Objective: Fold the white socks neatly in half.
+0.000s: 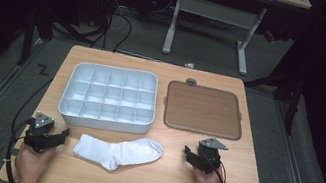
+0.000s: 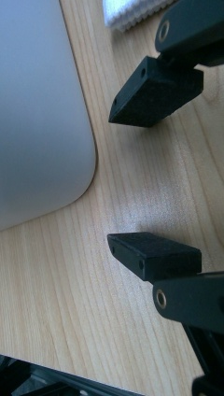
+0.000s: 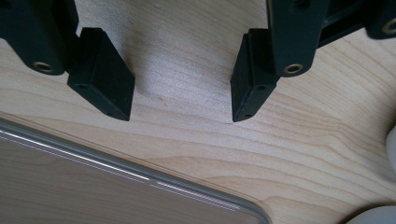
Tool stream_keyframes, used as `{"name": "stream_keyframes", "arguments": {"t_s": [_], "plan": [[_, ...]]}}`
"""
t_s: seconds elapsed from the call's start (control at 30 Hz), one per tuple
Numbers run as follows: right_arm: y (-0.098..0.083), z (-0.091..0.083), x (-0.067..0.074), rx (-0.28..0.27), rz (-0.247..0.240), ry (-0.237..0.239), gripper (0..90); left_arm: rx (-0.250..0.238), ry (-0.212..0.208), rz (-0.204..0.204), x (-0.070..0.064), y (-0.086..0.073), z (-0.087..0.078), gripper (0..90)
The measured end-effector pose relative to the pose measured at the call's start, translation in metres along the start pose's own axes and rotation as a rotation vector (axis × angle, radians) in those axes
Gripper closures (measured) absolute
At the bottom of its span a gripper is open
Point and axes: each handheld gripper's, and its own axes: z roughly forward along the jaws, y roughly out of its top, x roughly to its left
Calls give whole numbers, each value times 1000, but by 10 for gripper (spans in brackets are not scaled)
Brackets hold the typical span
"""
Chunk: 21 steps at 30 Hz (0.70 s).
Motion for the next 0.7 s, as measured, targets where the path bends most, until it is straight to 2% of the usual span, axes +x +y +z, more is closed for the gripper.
{"name": "stream_keyframes", "arguments": {"t_s": [0.7], "plan": [[0,0,0,0,0,-1,404,3,-2,3,0,0,0,349]]}}
